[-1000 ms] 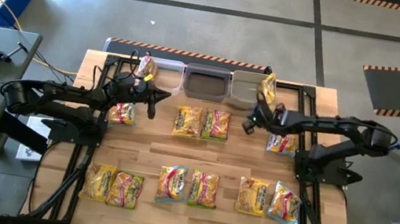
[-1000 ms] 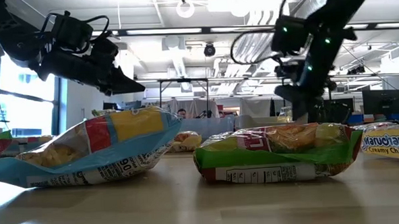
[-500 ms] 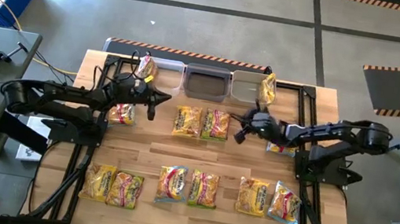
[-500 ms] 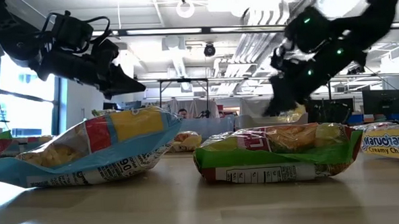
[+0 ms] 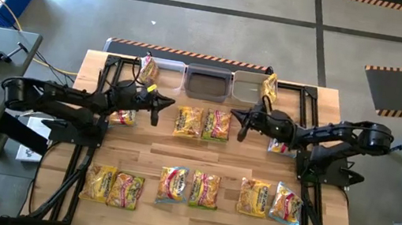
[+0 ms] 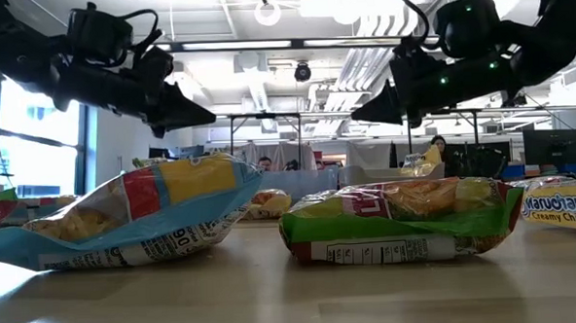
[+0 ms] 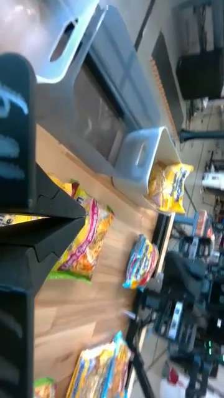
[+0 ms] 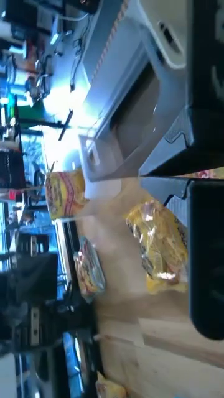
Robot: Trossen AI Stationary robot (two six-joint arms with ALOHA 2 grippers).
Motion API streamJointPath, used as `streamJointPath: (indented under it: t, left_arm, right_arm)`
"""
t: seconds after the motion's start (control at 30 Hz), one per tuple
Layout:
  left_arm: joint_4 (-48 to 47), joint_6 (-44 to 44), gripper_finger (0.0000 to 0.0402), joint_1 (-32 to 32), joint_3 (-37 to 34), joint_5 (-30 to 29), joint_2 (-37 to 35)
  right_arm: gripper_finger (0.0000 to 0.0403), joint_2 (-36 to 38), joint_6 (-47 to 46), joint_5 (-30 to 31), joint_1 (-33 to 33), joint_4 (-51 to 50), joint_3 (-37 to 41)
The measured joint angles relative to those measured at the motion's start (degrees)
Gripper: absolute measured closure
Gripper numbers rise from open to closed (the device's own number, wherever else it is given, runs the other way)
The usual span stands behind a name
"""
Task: Sort Maruchan noodles
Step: Put the bottom left yellow noodle pack into the gray bin
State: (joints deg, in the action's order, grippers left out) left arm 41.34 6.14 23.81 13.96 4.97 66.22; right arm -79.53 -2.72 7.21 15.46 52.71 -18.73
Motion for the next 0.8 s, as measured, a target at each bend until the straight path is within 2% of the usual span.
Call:
streamJointPath:
  t: [0.2, 0.3, 0.4, 0.57, 0.63, 0.7, 0.8]
  left_arm:
    - [-0.43, 2.52, 0.0373, -4.12, 0.23, -1.94, 0.02]
    - [-7.63, 5.60, 0.0356, -6.02, 3.06, -1.06, -0.34]
    - [-24.89, 6.18, 0.0339, -7.62, 9.00, 0.71, -1.63]
    - [-63.01, 3.86, 0.0317, -9.83, 21.47, 1.54, -1.43]
    - [-75.21, 4.80, 0.0310, -10.17, 25.19, 5.74, -0.58]
    - [-86.25, 8.19, 0.0305, -10.27, 27.36, 12.77, 0.13]
    - [-95.74, 14.66, 0.0299, -11.21, 27.92, 22.69, 1.64]
  right_arm:
    - [0.0403, -0.02, 0.20, -0.18, -0.94, 0.75, 0.11]
    - [0.0403, -0.02, 0.20, -0.18, -0.96, 0.45, 0.14]
    - [0.0403, -0.02, 0.20, -0.17, -0.96, 0.30, 0.14]
    - [0.0403, -0.02, -0.55, -0.14, -0.98, 0.18, 0.14]
    - [0.0403, -0.02, -1.24, -0.14, -0.98, -0.20, 0.14]
    - [0.0403, -0.02, -1.31, -0.11, -0.98, -0.55, 0.14]
    - [0.0403, -0.04, -1.31, -0.10, -0.98, -1.52, 0.16]
